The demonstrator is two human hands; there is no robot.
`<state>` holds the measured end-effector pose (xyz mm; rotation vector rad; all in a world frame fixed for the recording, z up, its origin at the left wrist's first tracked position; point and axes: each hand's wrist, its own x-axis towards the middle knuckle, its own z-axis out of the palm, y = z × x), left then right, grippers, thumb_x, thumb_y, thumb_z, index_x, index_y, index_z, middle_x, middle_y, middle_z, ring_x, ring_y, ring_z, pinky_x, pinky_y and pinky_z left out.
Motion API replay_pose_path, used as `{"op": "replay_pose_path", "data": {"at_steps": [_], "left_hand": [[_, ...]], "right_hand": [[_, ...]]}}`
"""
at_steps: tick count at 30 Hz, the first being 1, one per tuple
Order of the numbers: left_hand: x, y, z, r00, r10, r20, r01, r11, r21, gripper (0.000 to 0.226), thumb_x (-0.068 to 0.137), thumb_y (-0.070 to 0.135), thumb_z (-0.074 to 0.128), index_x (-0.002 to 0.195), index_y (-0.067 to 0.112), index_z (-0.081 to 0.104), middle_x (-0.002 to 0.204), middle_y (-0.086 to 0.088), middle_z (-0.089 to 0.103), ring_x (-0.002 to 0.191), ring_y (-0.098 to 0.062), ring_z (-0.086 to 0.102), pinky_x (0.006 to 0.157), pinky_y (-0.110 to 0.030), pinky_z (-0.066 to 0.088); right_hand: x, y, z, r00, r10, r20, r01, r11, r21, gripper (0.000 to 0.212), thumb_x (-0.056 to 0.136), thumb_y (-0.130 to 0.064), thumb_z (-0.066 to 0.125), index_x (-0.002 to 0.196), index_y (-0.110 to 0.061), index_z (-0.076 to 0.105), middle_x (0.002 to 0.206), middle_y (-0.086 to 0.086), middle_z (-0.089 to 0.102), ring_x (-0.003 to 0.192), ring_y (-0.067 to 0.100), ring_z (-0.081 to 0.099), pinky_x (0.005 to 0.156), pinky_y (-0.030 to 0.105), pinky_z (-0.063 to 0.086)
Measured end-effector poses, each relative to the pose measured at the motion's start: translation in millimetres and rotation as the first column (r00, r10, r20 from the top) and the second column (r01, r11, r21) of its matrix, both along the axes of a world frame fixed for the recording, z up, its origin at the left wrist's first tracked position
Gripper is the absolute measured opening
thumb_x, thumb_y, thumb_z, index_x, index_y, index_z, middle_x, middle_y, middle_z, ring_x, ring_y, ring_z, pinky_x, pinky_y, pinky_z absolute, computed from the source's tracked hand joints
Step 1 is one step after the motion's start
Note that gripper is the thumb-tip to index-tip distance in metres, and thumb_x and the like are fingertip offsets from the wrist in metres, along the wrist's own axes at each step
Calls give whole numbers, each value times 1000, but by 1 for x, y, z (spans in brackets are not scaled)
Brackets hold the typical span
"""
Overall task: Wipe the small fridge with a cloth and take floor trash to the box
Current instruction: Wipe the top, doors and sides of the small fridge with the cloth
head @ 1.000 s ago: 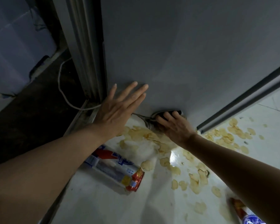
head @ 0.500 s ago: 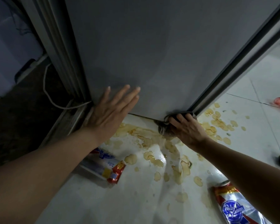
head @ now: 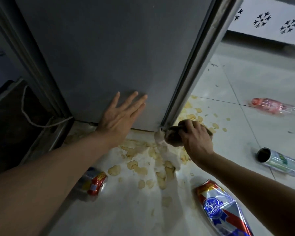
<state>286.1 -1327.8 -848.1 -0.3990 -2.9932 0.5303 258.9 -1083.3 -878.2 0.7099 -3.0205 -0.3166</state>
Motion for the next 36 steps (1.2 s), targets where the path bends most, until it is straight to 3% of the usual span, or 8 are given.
{"op": "replay_pose_path", "data": {"at_steps": [3,5,7,10,15,19,27,36], "left_hand": [[0,12,13,998,-62,-8,62,997,35,85,80,-2,35,147,17,-14,143,4,-43,142,-21,-23,112,-51,-10],[-1,19,20,994,-111,10,110,992,56,80,75,0,19,148,16,-11,152,2,-31,142,-21,-21,111,-52,-11],[-3,24,22,990,-141,20,140,989,41,78,75,4,17,148,15,-10,154,2,-26,142,-22,-20,111,-53,-11],[-5,30,23,983,-182,-29,183,983,24,75,82,6,28,149,16,-4,151,5,-29,144,-22,-14,110,-51,-11],[-15,39,34,991,-128,-42,128,992,-12,79,75,3,17,147,20,-11,140,9,-42,141,-20,-20,111,-54,-6],[-18,45,40,990,-92,-105,83,993,-86,80,79,3,26,143,18,-19,140,8,-49,137,-20,-24,110,-55,-7],[-27,33,62,931,-222,-291,133,946,-295,97,72,7,66,146,15,3,154,0,-7,140,-22,2,108,-55,10],[-32,29,64,951,-211,-227,128,934,-333,88,78,5,42,146,14,-14,146,-1,-40,142,-20,-11,106,-57,-4]], "right_hand": [[6,23,4,931,-299,207,362,824,-437,43,86,-12,62,127,-19,52,130,11,38,109,26,44,87,37,52],[-5,27,1,770,-346,536,638,399,-659,38,86,1,51,122,-12,55,122,16,49,100,31,54,82,42,55],[-19,22,-11,676,-303,672,725,113,-679,41,82,9,42,117,-10,54,115,19,57,101,34,57,86,48,52],[-29,-3,-32,627,-176,759,768,-27,-640,50,80,10,49,127,-7,48,115,16,56,108,35,56,89,50,52],[-32,-27,-68,697,-106,709,716,156,-681,89,66,1,69,142,-14,26,141,12,36,128,34,39,98,49,47],[-32,-24,-81,865,-167,473,500,368,-784,97,71,-14,76,147,-15,15,140,9,30,125,25,36,99,21,29],[-45,-35,-68,855,-268,445,519,439,-734,88,68,-24,80,136,-14,26,117,16,53,101,34,56,85,44,50],[-43,-40,-19,911,-301,282,372,307,-876,69,64,-21,73,125,-13,42,105,8,62,90,27,60,77,44,53]]}}
